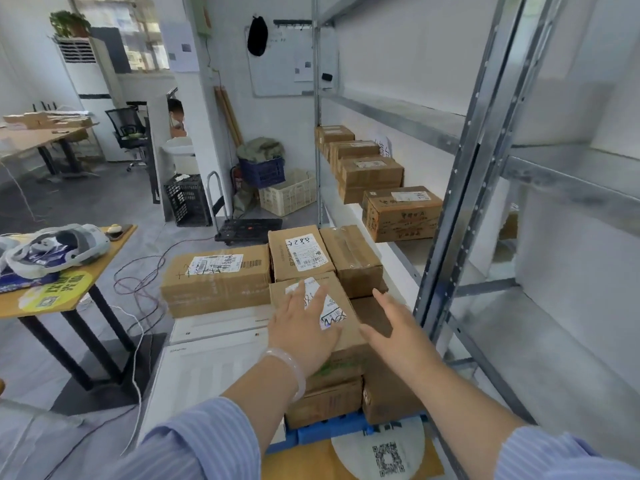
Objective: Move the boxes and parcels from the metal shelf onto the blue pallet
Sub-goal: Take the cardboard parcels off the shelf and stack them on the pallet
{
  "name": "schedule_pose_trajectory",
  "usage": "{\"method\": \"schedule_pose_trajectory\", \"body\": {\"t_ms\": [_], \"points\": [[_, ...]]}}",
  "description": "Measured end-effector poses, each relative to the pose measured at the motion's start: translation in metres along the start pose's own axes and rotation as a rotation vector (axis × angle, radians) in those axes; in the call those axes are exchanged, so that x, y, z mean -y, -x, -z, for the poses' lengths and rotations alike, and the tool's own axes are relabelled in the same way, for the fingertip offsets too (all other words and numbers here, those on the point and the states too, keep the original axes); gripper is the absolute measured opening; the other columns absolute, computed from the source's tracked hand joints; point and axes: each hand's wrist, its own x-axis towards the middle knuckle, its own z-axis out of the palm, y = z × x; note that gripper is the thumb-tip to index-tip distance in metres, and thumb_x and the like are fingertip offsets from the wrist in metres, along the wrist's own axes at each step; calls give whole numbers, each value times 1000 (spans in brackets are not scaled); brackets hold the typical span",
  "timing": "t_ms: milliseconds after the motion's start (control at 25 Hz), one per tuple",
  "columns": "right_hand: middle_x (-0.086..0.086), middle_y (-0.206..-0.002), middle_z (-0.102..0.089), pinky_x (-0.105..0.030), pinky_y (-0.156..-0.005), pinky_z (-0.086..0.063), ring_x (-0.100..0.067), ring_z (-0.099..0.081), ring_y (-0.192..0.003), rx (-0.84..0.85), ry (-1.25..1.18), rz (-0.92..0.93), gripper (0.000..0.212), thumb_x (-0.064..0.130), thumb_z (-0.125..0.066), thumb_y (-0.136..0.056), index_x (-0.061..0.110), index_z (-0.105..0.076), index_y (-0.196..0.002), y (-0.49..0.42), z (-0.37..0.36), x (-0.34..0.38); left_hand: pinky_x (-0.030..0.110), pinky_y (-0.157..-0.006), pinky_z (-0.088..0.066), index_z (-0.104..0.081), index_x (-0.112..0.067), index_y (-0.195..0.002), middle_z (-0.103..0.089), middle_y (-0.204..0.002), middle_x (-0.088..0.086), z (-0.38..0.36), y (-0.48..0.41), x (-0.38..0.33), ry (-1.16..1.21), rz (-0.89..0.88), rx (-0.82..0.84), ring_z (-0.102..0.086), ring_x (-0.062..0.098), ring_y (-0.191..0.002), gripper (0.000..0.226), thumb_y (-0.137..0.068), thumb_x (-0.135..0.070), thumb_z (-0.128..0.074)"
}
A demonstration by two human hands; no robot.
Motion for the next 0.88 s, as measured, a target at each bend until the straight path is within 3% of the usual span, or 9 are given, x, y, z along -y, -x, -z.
{"method": "schedule_pose_trajectory", "body": {"t_ms": [120,320,520,880], "points": [[14,-159,-11,-40,-115,-23,-11,-14,-144,-123,170,-98,84,66,-57,-80,49,-11,-147,45,21,-23,45,-118,-8,3,-45,-149,-1,-162,1,-9,7,-35,-100,-326,18,-5,25,-147,73,-90,-60,-38],[7,-161,-2,-42,-118,-4,-16,-1,-147,-249,458,-306,103,76,-54,-69,39,-2,-151,138,48,-58,46,-117,-7,-2,-43,-149,-5,-161,1,-44,34,-110,-35,-610,119,-6,24,-146,74,-89,-61,-40],[5,-160,16,-44,-116,5,-19,13,-146,-280,596,-575,109,82,-45,-66,40,12,-149,236,92,-83,46,-118,-3,4,-46,-148,-1,-162,-1,-71,96,-177,-82,-810,201,-3,25,-147,79,-87,-61,-43],[2,-159,20,-47,-115,7,-21,15,-146,-355,697,-772,104,81,-45,-74,40,15,-149,429,186,-122,47,-117,-1,12,-46,-147,10,-161,-3,-90,251,-320,-12,-1037,255,2,25,-148,75,-90,-67,-32]]}}
